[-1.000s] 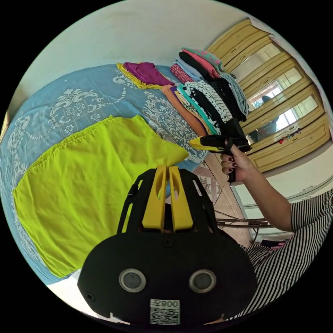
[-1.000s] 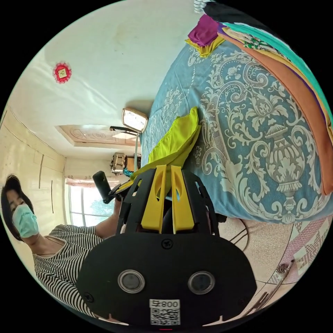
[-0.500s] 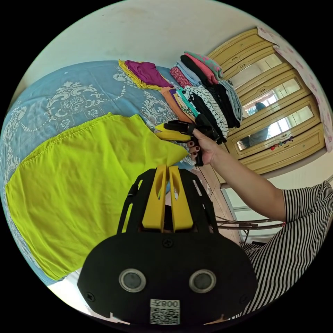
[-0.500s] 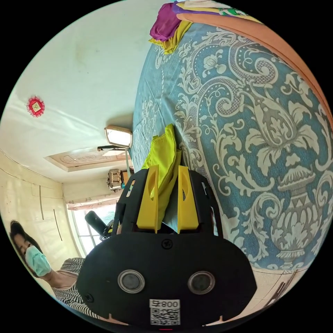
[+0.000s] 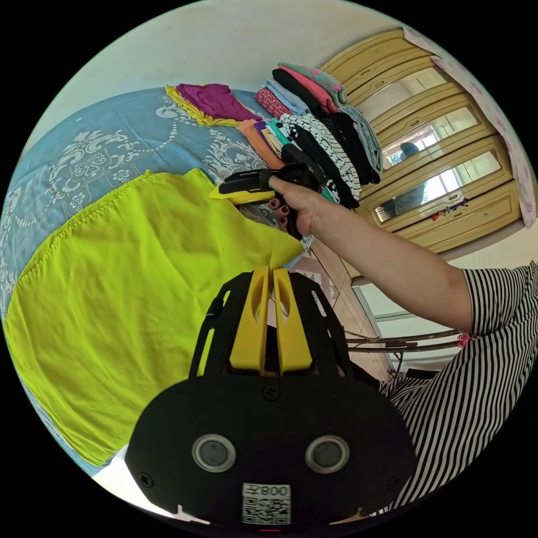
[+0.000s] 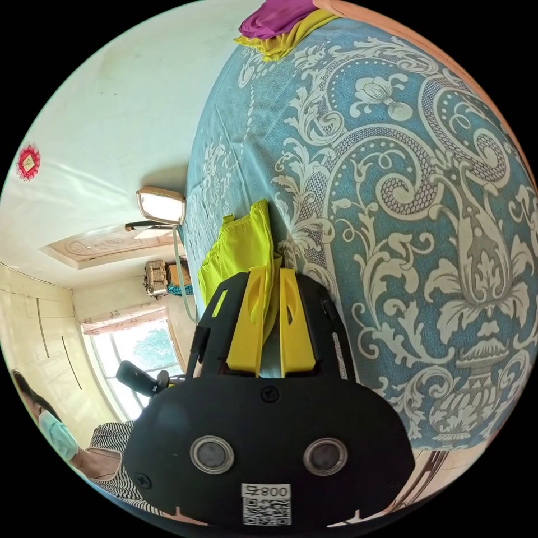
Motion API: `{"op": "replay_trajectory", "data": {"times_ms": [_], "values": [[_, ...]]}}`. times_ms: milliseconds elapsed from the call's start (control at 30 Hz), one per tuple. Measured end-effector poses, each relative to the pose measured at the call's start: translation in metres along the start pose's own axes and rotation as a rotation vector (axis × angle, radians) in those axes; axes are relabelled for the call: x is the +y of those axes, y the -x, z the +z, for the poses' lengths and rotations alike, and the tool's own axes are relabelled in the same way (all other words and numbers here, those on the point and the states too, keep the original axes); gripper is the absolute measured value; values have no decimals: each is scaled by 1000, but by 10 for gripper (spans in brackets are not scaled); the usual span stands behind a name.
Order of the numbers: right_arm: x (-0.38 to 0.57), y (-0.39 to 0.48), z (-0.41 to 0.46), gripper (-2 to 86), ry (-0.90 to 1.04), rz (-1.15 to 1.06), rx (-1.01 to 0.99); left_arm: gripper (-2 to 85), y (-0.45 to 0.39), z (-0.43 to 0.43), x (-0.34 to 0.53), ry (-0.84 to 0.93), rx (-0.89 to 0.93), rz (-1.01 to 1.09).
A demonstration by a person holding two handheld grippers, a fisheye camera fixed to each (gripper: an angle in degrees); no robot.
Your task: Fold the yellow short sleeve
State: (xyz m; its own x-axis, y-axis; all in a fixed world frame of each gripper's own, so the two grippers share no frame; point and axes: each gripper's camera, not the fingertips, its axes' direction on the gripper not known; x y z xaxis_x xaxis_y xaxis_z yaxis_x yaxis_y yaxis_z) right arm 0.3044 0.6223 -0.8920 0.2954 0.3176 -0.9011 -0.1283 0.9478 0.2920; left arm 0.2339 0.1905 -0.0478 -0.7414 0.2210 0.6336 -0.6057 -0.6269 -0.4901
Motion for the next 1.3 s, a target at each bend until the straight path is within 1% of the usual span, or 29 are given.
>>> {"op": "replay_trajectory", "data": {"times_ms": [167,400,700,800,867,1000,1167,1300], "values": [[-11,36,9,13,-2,-9,3,9,15,-6,30,-6,21,-11],[-13,87,8,6,-53,-28,-50,8,37,-26,80,-30,46,-14],[3,197,18,5,-158,-111,-158,9,96,-95,192,-158,139,-86],[6,246,32,4,-172,-155,-160,8,123,-125,243,-216,163,-124],[8,289,47,4,-178,-194,-171,8,150,-152,289,-279,203,-173],[9,357,78,4,-163,-260,-152,8,191,-194,365,-386,225,-248],[9,462,144,4,-104,-360,-102,7,257,-249,492,-528,252,-378],[6,524,198,4,-37,-403,-68,7,301,-274,578,-602,260,-475]]}}
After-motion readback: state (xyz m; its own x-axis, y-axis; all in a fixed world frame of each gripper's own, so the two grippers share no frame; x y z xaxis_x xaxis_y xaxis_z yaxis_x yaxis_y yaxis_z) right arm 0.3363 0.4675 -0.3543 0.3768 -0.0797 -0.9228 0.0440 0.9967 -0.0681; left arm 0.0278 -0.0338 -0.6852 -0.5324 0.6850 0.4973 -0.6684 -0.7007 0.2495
